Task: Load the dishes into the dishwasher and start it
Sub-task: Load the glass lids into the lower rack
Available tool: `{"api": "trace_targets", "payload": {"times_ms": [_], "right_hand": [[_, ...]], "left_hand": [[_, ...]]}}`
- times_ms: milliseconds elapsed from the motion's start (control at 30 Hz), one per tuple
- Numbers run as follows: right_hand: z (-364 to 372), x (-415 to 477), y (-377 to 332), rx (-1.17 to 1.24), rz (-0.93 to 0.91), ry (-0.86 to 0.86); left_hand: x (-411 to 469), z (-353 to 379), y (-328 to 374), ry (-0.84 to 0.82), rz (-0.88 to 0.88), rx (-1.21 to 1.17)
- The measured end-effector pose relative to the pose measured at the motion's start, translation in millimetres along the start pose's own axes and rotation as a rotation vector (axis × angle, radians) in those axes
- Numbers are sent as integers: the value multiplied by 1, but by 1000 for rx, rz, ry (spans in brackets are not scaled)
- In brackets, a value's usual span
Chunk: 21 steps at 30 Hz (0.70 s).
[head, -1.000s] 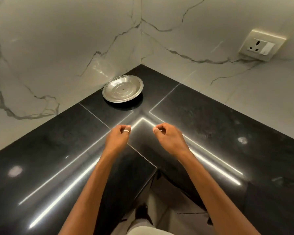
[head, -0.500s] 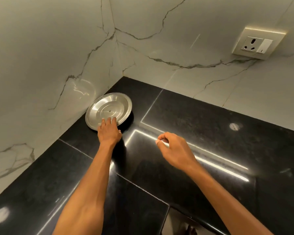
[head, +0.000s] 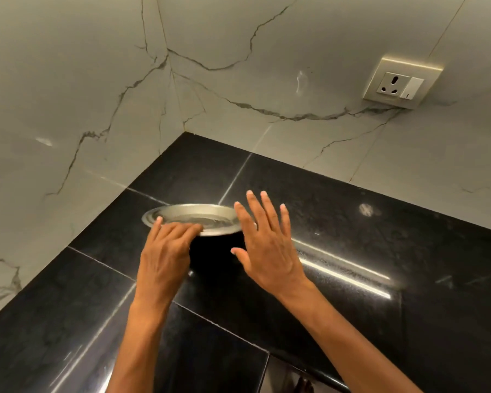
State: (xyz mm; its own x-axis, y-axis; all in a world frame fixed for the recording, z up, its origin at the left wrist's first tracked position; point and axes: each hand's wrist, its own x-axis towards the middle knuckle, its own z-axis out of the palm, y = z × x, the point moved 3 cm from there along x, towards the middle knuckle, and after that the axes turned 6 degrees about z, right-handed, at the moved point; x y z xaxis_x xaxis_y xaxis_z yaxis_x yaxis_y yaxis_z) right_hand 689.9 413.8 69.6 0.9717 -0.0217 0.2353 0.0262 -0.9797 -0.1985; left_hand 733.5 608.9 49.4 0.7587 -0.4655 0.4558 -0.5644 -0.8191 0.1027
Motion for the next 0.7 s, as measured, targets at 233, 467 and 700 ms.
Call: {"api": "trace_targets", "payload": {"times_ms": [233, 467, 700], "right_hand": [[-19, -50, 22, 196, -169, -179], [-43, -103, 73, 371, 94, -20], [-94, -198, 131, 398, 450, 104]], "left_hand": [[-40, -50, 76, -17, 243, -42], [-10, -55, 134, 11, 218, -269], [3, -39, 224, -47, 181, -627]]}}
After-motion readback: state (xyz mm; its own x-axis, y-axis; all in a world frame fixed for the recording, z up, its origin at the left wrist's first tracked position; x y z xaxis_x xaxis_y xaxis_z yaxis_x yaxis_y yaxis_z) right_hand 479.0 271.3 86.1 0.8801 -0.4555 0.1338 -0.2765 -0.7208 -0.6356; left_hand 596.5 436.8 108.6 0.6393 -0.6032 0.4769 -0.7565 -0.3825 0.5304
